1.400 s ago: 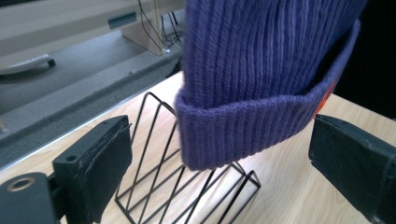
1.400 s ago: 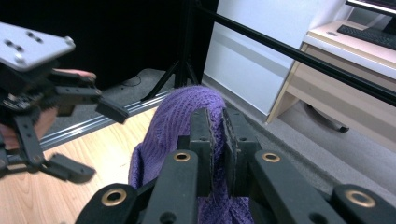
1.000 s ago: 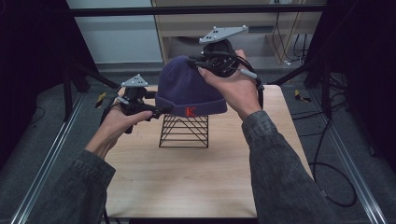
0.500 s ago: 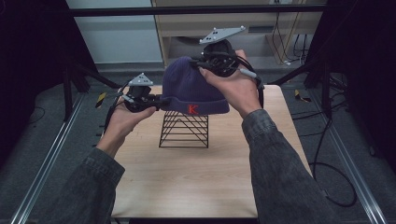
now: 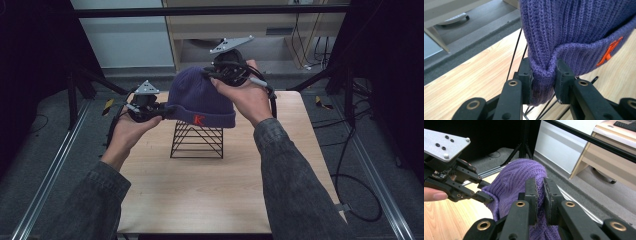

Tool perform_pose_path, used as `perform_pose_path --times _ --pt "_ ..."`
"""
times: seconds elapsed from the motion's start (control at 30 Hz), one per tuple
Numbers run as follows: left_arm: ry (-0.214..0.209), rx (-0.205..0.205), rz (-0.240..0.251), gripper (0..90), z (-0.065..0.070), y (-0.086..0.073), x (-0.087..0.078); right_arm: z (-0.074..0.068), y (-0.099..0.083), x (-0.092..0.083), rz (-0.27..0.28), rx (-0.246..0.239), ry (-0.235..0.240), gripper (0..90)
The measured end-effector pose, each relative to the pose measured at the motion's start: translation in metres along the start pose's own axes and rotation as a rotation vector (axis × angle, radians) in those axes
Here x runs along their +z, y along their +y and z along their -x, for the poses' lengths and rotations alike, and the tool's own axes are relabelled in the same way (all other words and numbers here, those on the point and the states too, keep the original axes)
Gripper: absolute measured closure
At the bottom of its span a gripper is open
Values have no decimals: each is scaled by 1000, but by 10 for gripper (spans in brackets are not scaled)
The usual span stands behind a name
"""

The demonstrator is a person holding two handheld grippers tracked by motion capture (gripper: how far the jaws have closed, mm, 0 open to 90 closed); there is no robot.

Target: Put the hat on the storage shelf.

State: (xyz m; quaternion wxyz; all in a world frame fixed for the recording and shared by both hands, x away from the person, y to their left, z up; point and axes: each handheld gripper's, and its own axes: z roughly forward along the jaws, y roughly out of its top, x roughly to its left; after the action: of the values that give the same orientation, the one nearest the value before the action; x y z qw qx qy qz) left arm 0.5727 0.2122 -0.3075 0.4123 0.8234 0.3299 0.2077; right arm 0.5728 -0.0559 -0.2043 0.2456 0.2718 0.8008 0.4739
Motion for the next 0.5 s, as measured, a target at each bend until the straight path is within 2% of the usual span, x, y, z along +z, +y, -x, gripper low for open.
perform_pose_path --times 0.13,0.3,0.5 --pt "-8 -5 -20 706 -2 -9 3 -1 -7 7 -33 -4 8 822" --pt "-18 -7 -21 709 1 -16 3 -1 -13 11 -43 3 15 822" --pt "-10 -2 -34 711 1 -23 4 -3 -20 14 -62 9 21 821"
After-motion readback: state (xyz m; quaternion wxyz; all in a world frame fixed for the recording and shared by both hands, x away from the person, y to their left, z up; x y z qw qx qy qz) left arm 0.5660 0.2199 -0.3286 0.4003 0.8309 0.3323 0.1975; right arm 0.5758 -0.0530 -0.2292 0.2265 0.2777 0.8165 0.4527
